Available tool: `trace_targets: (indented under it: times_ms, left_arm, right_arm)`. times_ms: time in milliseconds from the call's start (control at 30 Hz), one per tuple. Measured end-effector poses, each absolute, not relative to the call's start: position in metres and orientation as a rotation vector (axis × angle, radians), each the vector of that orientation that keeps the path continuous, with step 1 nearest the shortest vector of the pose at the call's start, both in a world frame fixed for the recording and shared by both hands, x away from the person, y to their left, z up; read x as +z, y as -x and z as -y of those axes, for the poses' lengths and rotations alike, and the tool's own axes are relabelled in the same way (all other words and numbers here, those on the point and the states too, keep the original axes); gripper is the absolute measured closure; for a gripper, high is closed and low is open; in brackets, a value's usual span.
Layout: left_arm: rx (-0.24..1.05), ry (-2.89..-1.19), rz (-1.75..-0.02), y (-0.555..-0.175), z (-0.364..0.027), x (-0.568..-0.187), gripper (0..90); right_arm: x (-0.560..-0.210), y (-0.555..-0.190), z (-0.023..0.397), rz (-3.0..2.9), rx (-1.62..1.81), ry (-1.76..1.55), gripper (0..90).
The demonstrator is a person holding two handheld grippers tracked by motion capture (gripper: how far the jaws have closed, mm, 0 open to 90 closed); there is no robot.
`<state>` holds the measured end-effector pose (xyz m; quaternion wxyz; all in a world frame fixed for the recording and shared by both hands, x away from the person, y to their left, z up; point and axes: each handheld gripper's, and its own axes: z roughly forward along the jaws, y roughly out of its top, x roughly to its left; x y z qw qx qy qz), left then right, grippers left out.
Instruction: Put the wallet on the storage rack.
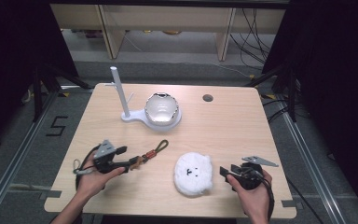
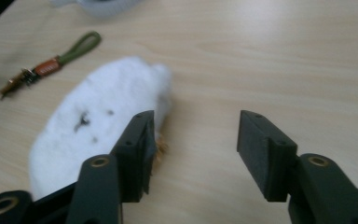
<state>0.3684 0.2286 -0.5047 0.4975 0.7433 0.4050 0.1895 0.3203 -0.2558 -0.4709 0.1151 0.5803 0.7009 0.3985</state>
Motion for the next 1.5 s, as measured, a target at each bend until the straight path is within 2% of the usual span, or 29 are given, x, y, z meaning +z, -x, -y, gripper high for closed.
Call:
trace_targets:
  times_ms: [133,400,567,833,1000,1500]
  left_arm:
    - [0.504,-1.732,-1.056,-0.363,-0.251,-0.511,35.7]
    - [0.513,-1.751,-1.053,-0.360,-0.248,-0.515,35.8]
    - [0.513,-1.755,-1.039,-0.360,-0.248,-0.514,35.9]
    - [0.525,-1.755,-1.053,-0.359,-0.249,-0.512,36.1]
    - [0.521,-1.753,-1.053,-0.360,-0.249,-0.513,36.1]
    - [0.513,-1.766,-1.045,-0.359,-0.245,-0.513,36.0]
  right_arm:
    - [-0.477,-0.322,0.268,-2.088,1.168,-1.768,54.1]
    - [-0.482,-0.330,0.258,-2.155,1.151,-1.811,58.6]
    - [-0.473,-0.340,0.250,-2.230,1.094,-1.845,60.8]
    - [-0.452,-0.378,0.237,-2.421,1.036,-1.732,60.6]
    - [-0.444,-0.399,0.223,-2.448,0.955,-1.779,59.2]
    - [-0.454,-0.436,0.193,-2.595,0.839,-1.678,52.1]
